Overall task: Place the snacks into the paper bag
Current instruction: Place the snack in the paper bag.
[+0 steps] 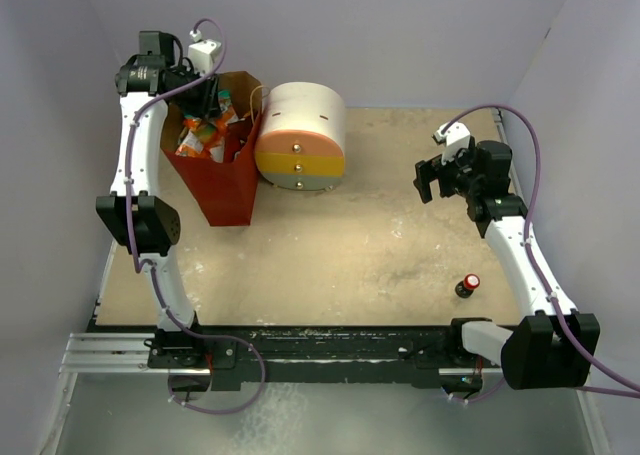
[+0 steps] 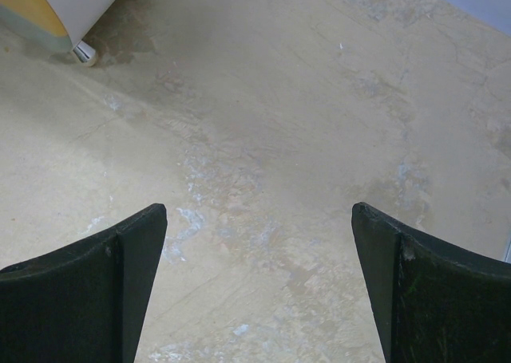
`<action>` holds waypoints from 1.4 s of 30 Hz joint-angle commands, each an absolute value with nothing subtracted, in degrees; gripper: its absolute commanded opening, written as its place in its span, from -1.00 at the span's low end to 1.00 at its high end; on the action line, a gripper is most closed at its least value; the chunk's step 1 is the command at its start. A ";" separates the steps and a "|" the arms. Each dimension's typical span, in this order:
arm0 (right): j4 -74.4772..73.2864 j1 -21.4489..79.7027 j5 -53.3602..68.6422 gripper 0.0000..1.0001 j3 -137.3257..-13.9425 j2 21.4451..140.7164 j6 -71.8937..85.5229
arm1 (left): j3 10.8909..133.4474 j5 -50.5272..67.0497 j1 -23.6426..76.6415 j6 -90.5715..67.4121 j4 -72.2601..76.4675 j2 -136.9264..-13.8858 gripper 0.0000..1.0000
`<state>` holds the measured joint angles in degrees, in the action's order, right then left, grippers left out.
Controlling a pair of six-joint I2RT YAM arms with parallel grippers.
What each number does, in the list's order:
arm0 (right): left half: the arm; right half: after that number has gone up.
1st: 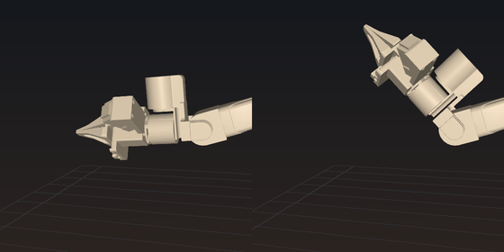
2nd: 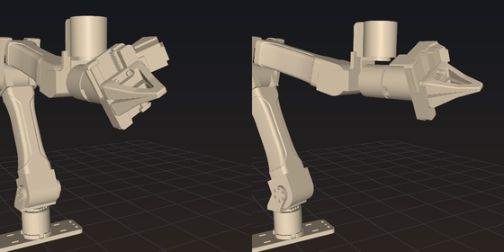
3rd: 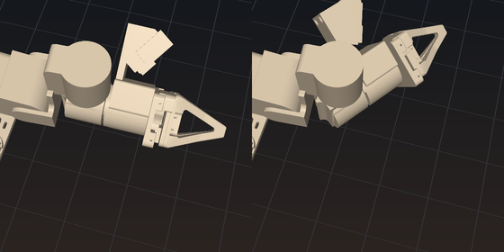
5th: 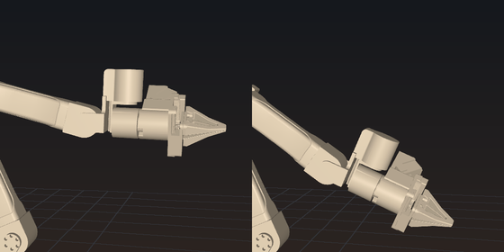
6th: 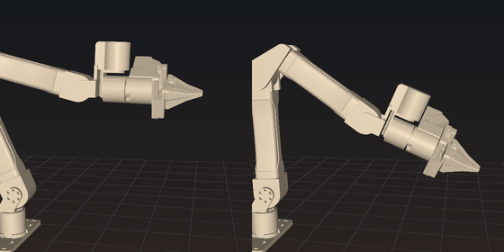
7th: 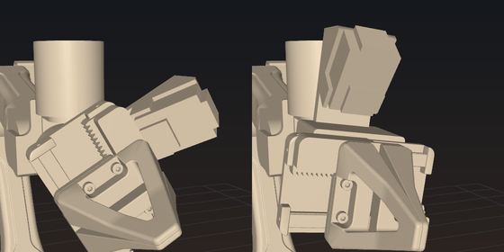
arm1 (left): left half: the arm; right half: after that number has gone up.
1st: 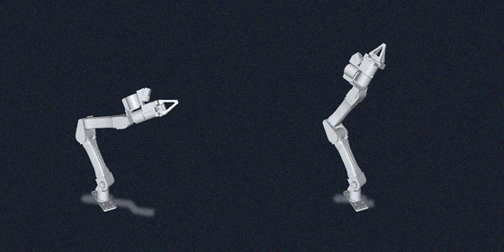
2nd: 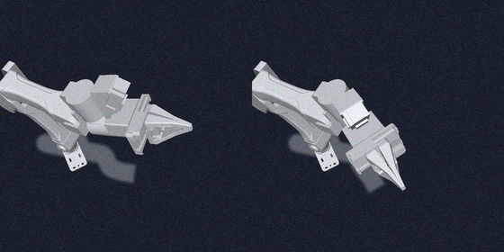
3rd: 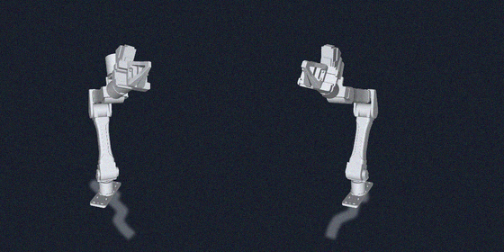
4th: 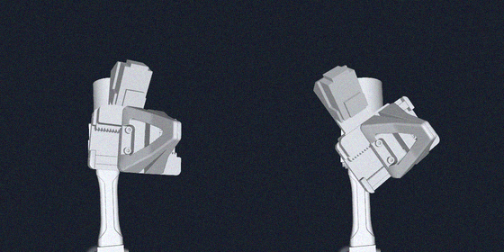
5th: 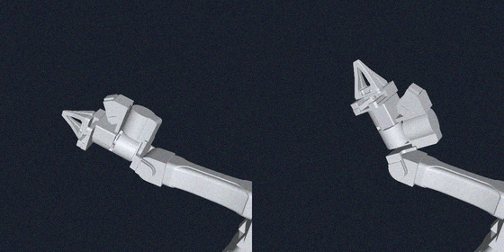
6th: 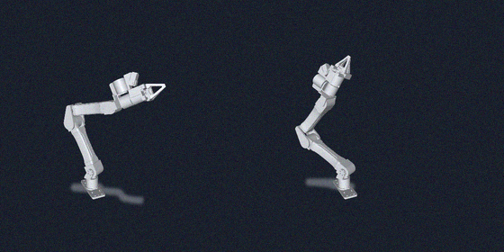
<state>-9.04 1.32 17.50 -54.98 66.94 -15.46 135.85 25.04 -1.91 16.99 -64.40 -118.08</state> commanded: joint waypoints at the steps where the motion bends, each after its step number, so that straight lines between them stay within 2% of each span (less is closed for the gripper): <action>1: -6.42 1.05 18.50 0.99 -55.11 65.56 -16.04 | 137.27 25.16 -2.41 16.44 -62.72 -116.99 -0.41; 4: -6.42 1.05 18.51 0.99 -55.12 65.56 -16.07 | 134.62 23.87 -2.42 16.62 -60.60 -115.90 -0.70; 6: -6.42 1.05 18.48 0.99 -55.15 65.61 -16.08 | 133.11 23.91 -2.31 16.45 -59.73 -116.02 -0.80; 20: -6.16 1.05 18.69 0.99 -54.78 65.39 -16.26 | 132.28 22.38 0.41 15.71 -60.92 -122.23 -0.81; 29: -6.15 1.01 18.77 0.99 -54.76 65.26 -16.34 | 132.69 22.44 0.53 16.23 -61.92 -119.98 -0.59; 42: -6.15 0.70 19.00 0.99 -54.92 64.69 -16.34 | 132.79 18.49 0.44 16.46 -57.46 -109.82 0.18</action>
